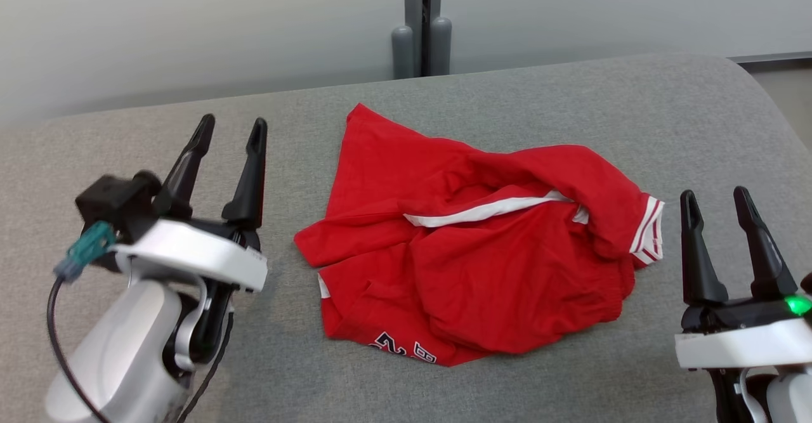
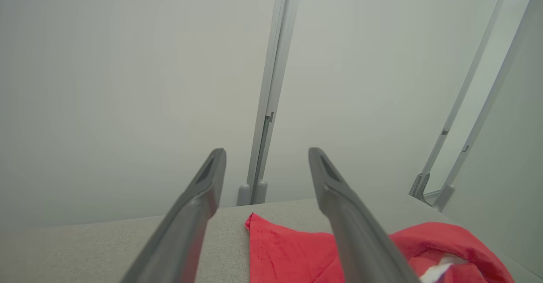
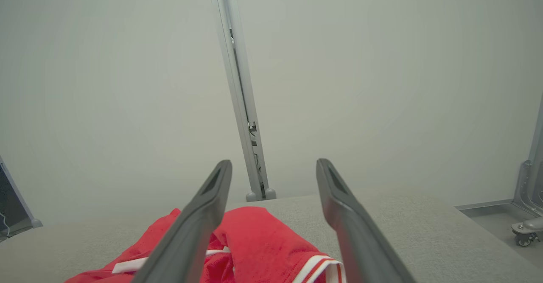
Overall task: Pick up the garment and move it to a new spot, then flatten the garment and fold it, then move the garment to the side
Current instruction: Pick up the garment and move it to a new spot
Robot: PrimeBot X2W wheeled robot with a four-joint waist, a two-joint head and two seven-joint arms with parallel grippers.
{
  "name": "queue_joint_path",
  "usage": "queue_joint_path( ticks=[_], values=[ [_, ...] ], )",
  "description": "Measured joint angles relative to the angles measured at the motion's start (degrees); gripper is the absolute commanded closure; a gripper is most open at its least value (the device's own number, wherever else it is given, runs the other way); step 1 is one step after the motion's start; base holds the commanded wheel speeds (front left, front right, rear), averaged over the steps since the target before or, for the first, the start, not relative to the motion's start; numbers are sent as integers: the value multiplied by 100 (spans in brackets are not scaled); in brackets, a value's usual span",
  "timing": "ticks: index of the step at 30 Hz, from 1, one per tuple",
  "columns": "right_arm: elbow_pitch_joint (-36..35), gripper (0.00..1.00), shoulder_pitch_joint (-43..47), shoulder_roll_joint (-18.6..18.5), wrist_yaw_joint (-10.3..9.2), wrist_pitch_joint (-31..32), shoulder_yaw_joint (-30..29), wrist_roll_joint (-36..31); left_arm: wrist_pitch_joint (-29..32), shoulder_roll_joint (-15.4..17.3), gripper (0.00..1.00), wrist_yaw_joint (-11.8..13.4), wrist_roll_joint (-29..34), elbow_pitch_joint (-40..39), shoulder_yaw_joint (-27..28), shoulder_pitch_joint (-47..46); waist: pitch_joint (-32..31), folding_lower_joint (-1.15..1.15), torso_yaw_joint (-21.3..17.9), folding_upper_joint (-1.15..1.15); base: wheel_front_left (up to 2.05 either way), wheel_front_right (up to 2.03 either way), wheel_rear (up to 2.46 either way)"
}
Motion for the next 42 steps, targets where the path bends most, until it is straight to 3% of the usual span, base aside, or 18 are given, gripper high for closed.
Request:
queue_joint_path(
  ticks=[6, 14, 20, 25, 34, 38, 42],
  values=[
    [-270, 0, 325, 111, 0, 0, -43, -56, 0, -194, 0, -51, 794, -523, 959, 910, 11, 0, 112, 0, 0, 0, 0],
    [-499, 0, 443, 310, 0, 0, -210, -178, 0, -929, 0, -261, 1884, -935, 1938, 1944, 118, 0, 66, 0, 0, 0, 0],
    [-577, 0, 443, 349, 0, 0, -322, -212, 0, -1471, 0, -787, 2409, -1076, 2503, 2367, 188, 0, 51, 0, 0, 0, 0],
    [-579, 0, 434, 360, 0, 0, -260, -256, -1, -1733, 0, -1096, 2659, -956, 2782, 2424, 171, 0, 114, 0, 0, 0, 0],
    [-558, 0, 427, 350, 0, 0, -242, -263, -1, -1905, 0, -1356, 2814, -638, 2854, 2365, 155, 0, 143, 0, 0, 0, 0],
    [-547, 0, 428, 345, 0, 0, -250, -261, 24, -1915, 0, -1519, 2557, -164, 2273, 2265, 140, 0, 107, 0, 0, 0, 0],
    [-553, 0, 429, 303, 0, 0, -307, -259, 572, -1901, 0, -1543, 2071, 227, 1605, 2103, 140, 0, 61, 0, 0, 0, 0]
  ],
)
